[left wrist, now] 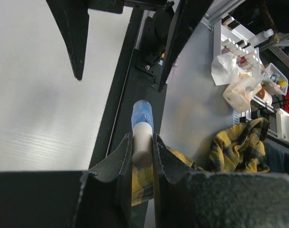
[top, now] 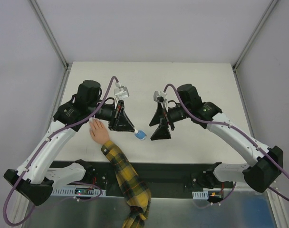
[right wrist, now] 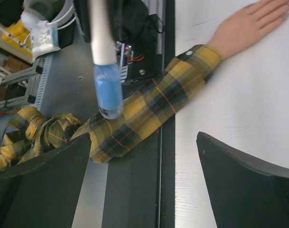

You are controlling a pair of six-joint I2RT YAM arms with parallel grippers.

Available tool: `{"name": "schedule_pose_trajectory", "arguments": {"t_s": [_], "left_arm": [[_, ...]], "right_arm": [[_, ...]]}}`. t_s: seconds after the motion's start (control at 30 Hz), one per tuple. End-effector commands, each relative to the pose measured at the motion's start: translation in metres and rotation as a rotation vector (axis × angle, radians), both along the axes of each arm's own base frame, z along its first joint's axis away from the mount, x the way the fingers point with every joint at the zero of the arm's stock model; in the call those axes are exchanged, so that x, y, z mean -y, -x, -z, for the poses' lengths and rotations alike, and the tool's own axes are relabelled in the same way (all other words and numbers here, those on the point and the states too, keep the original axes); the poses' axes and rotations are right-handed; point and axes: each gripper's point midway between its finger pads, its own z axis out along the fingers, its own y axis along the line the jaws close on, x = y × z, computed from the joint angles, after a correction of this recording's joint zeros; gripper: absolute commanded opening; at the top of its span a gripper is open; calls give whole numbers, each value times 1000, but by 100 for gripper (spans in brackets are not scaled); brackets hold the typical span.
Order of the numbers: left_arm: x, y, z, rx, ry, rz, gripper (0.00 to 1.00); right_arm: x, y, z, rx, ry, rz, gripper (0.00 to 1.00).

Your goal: Paint the nails

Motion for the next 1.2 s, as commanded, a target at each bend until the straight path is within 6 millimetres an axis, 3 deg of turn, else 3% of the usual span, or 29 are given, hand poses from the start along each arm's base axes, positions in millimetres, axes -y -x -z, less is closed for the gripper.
{"name": "schedule_pose_trajectory", "arguments": {"t_s": [0.0,0.13,0.3,0.67,0.77,0.87,0.93,1.07,1.1,1.17], "left_arm": [[9,5,-21,101,65,98,0],[13,2,-21,105,60,102,0],[14,3,-18,103,56,108,0],[14,1,-17,115,44,85,0],[13,-1,-19,127,43,69,0],[14,-5,-23,115,35,26,0],[13,-11,-26,115,25,-17,0],[9,-40,-24,82,-42,-219,0],[8,-47,-22,63,-59,-267,0],[6,-60,-20,-8,-81,-384,0]], "right_arm": [[-18,27,-29,56,-108,-184,96],[-32,35,-26,58,-100,-208,92],[-44,31,-30,73,-129,-180,85],[-55,22,-25,44,-111,-132,59],[-56,20,-22,51,-102,-115,44],[-54,16,-20,88,-91,-74,16],[-55,6,-12,140,-58,3,1],[-49,-21,-4,246,2,204,0],[-42,-40,-6,304,23,323,0],[-34,-54,-2,381,78,437,1]]}}
